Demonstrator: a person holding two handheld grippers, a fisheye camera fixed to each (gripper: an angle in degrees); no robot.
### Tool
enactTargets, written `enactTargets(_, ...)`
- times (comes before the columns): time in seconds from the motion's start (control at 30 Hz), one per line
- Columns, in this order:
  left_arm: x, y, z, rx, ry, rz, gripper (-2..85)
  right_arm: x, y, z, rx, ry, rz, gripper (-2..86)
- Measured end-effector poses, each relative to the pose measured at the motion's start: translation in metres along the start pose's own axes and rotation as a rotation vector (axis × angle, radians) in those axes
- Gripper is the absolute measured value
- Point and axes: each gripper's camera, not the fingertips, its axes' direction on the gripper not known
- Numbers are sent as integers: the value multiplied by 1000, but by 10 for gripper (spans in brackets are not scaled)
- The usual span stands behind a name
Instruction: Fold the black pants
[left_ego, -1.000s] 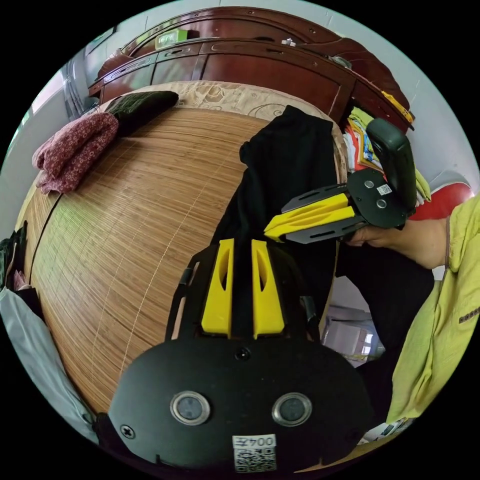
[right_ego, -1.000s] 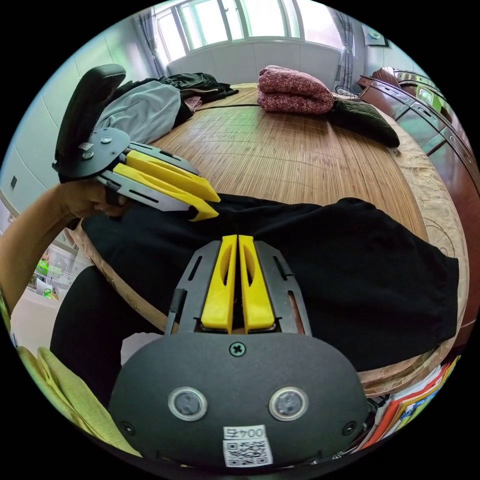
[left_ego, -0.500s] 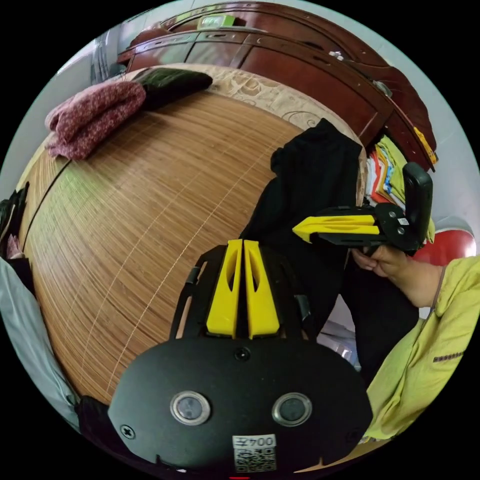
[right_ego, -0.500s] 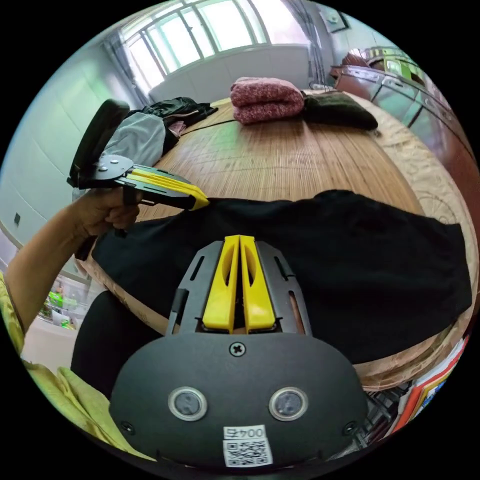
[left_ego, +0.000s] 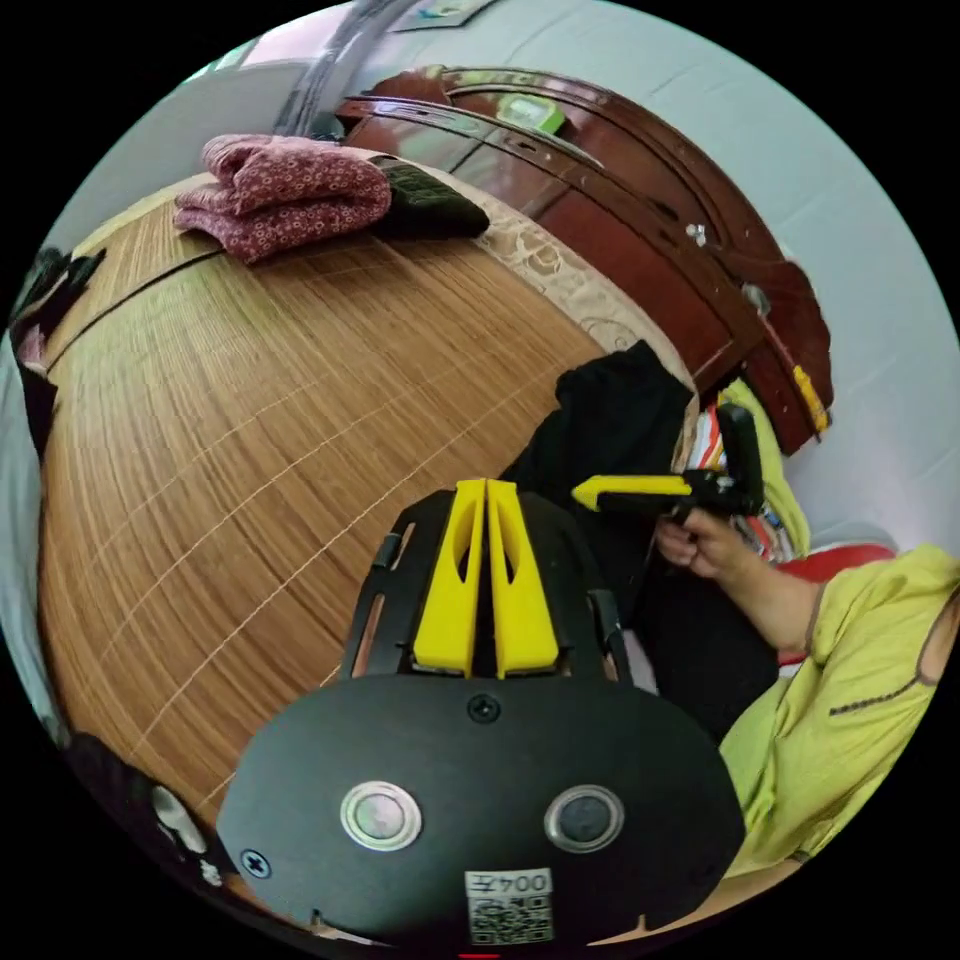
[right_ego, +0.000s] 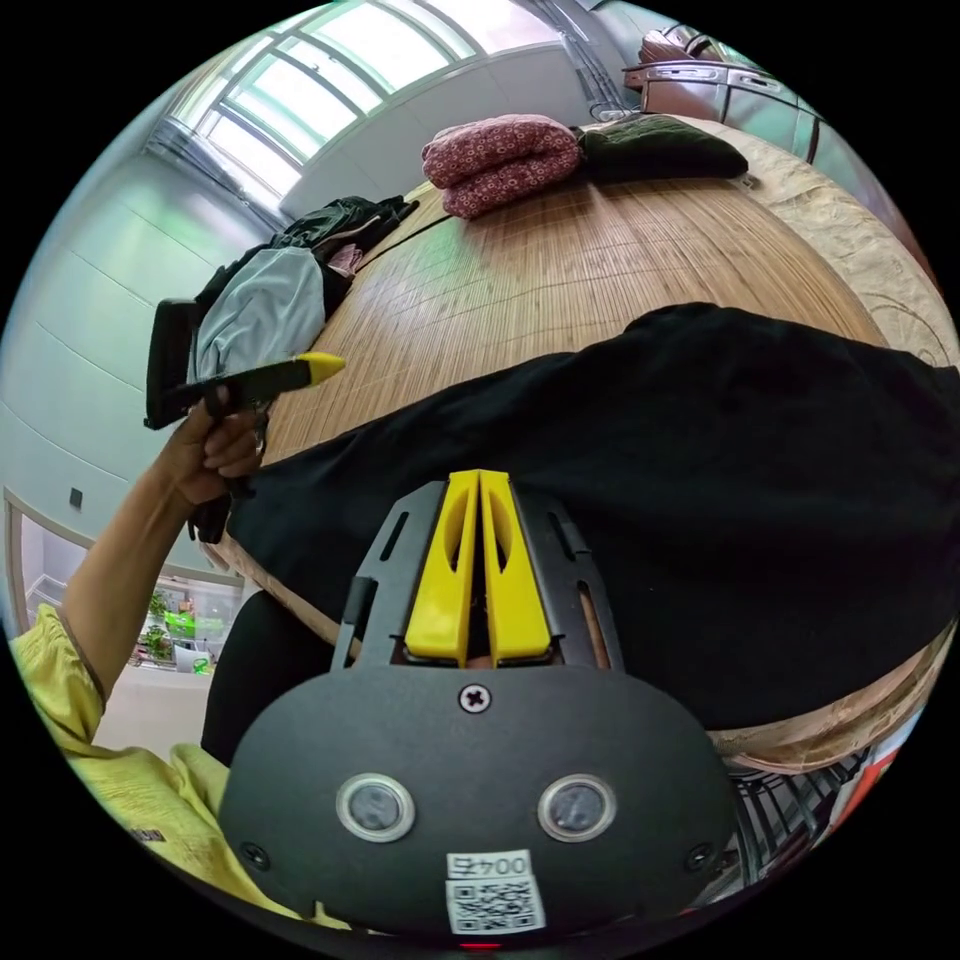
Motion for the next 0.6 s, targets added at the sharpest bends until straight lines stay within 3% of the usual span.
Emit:
enactTargets(0.17, 35, 21, 5, -136, -227, 238, 7, 10, 0, -1, -3, -8, 8, -7)
enactTargets(0.6, 71, 30, 12, -356, -382, 485, 20, 32, 4, -8, -4, -46, 30, -7)
